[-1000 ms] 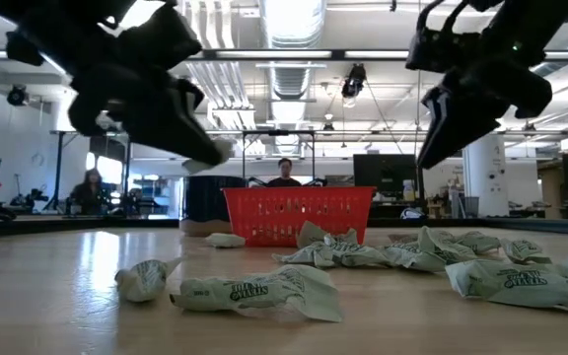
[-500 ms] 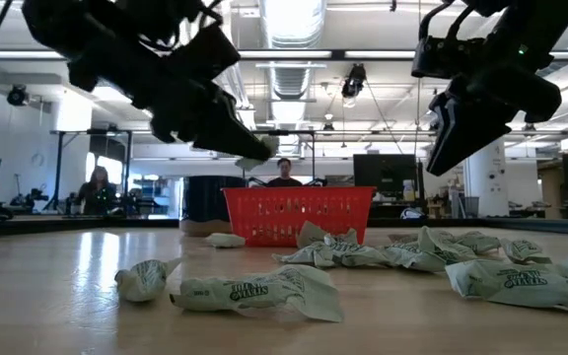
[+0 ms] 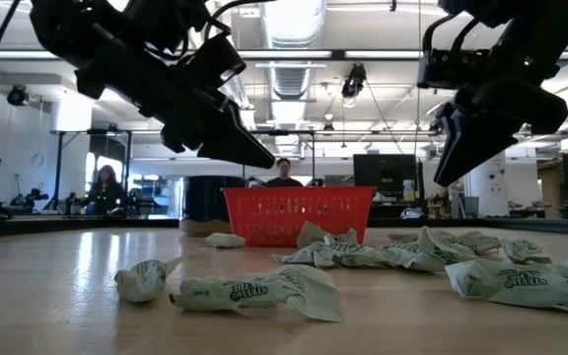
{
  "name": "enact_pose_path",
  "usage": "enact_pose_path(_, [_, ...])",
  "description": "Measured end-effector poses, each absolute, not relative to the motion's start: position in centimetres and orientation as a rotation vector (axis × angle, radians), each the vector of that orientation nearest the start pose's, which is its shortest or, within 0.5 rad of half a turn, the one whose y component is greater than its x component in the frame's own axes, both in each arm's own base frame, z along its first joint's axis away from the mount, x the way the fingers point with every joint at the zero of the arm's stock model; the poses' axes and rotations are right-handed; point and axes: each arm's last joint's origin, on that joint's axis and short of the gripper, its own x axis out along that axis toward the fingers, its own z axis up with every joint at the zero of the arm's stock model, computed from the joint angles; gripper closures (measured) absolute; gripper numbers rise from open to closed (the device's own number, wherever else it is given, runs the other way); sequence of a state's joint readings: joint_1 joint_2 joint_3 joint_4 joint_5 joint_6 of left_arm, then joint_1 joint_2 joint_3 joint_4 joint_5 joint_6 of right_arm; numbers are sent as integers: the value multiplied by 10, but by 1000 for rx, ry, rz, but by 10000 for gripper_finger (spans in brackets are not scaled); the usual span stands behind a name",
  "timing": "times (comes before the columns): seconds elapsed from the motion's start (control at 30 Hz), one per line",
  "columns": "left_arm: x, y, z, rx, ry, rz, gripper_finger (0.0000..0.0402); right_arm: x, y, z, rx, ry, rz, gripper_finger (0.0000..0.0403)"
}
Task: Pick and place Stevia / Truvia into bins
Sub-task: Put the white stevia packet into the red basket
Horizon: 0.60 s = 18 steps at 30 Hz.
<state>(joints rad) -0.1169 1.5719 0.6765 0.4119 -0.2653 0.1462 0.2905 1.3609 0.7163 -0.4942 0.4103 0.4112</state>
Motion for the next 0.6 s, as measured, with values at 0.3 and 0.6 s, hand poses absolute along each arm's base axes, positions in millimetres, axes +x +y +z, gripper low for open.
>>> enact_pose_path(0.3, [303, -30, 171, 228, 480, 107, 260, 226, 56, 161, -9, 971, -301, 330])
enact_pose_path(0.6, [298, -50, 181, 226, 435, 4, 259, 225, 55, 144, -110, 823, -192, 329])
